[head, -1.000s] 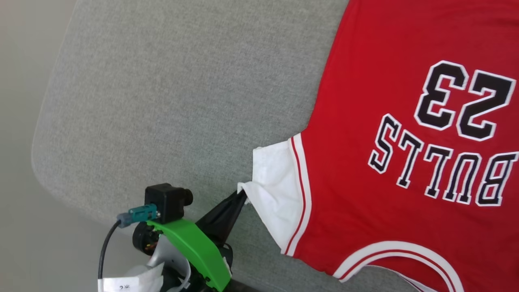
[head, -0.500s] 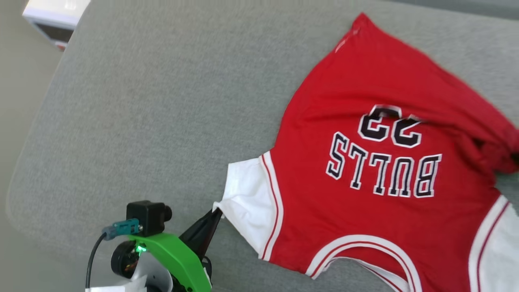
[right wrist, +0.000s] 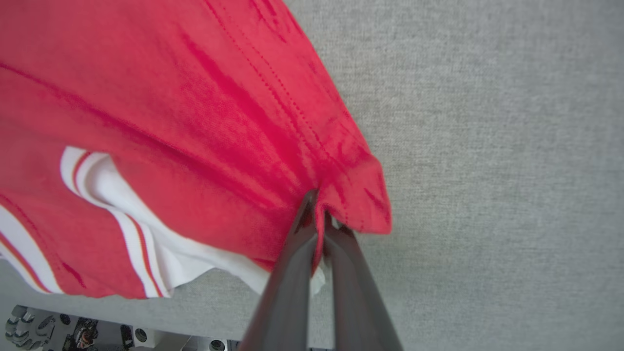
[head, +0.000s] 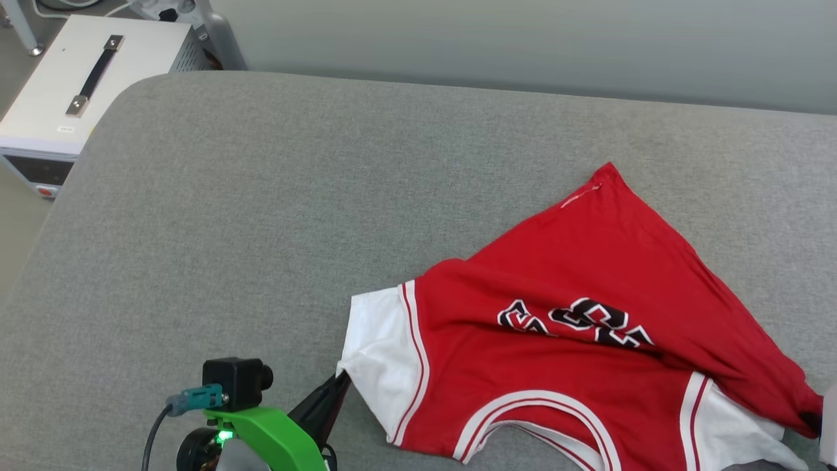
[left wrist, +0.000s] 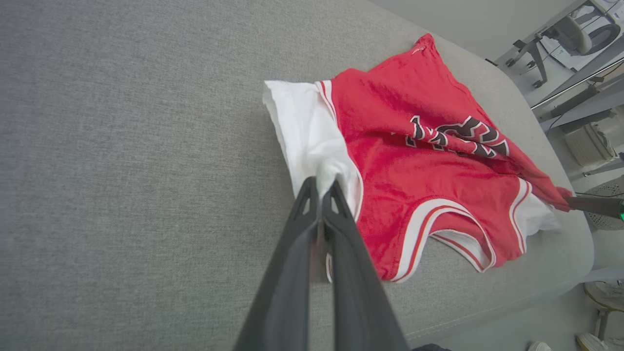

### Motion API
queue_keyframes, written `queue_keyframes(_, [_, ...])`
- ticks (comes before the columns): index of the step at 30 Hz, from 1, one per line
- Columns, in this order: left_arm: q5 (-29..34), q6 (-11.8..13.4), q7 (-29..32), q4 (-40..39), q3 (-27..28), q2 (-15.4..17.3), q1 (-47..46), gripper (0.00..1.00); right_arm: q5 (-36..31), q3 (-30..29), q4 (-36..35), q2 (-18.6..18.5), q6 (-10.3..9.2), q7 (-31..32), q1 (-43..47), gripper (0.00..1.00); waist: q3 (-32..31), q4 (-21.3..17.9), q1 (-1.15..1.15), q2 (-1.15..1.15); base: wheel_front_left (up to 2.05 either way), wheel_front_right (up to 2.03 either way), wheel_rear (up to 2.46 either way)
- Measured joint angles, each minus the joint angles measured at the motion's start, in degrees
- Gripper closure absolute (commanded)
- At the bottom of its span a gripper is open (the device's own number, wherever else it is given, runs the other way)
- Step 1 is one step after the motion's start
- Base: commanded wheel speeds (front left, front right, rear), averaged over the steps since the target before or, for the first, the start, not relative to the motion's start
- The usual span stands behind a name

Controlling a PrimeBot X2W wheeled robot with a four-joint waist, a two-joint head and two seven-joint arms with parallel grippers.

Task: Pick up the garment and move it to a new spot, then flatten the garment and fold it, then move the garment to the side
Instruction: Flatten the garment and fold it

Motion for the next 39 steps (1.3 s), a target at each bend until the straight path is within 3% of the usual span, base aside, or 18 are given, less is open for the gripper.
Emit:
queue_keyframes(12, [-0.93, -0.01, -0.56, 0.44, -0.24, -0.10, 0.67, 1.00, -0.66, -2.29, 0.01, 3.75, 0.00, -2.14, 5.35, 1.00, -1.62, -1.82, 0.00, 0.00, 0.00, 0.00, 0.00])
queue_keyframes(13, [-0.93, -0.01, -0.56, 0.43, -0.25, -0.10, 0.67, 1.00, -0.66, -2.14, 0.21, 3.74, 0.00, -2.13, 5.32, 0.00, -1.54, -1.87, 0.00, 0.00, 0.00, 0.00, 0.00])
queue_keyframes(21, [-0.90, 0.00, -0.55, -0.47, -0.05, 0.11, 0.55, 1.00, 2.27, -0.68, -4.61, 1.63, -0.01, 1.53, 1.88, 0.00, -0.62, -1.92, 0.00, 0.00, 0.00, 0.00, 0.00])
queue_keyframes(29, [-0.08, -0.04, -0.48, -2.61, -0.46, 0.10, -1.35, 1.00, 3.53, 3.77, -13.15, 0.10, -0.01, 9.11, -10.00, 0.00, 1.93, -0.42, 0.00, 0.00, 0.00, 0.00, 0.00])
queue_keyframes(30, [0.66, -0.15, -0.47, -3.53, -0.87, -0.15, -2.41, 1.00, 2.52, 6.30, -12.94, 0.11, -0.01, 11.39, -15.66, 0.00, 3.44, 0.52, 0.00, 0.00, 0.00, 0.00, 0.00])
queue_keyframes(39, [1.80, -1.26, -0.53, -3.49, -2.40, -1.81, -5.64, 1.00, -3.88, 10.55, -3.57, 0.51, -0.01, 15.33, -29.57, 0.00, 8.14, 5.14, 0.00, 0.00, 0.00, 0.00, 0.00])
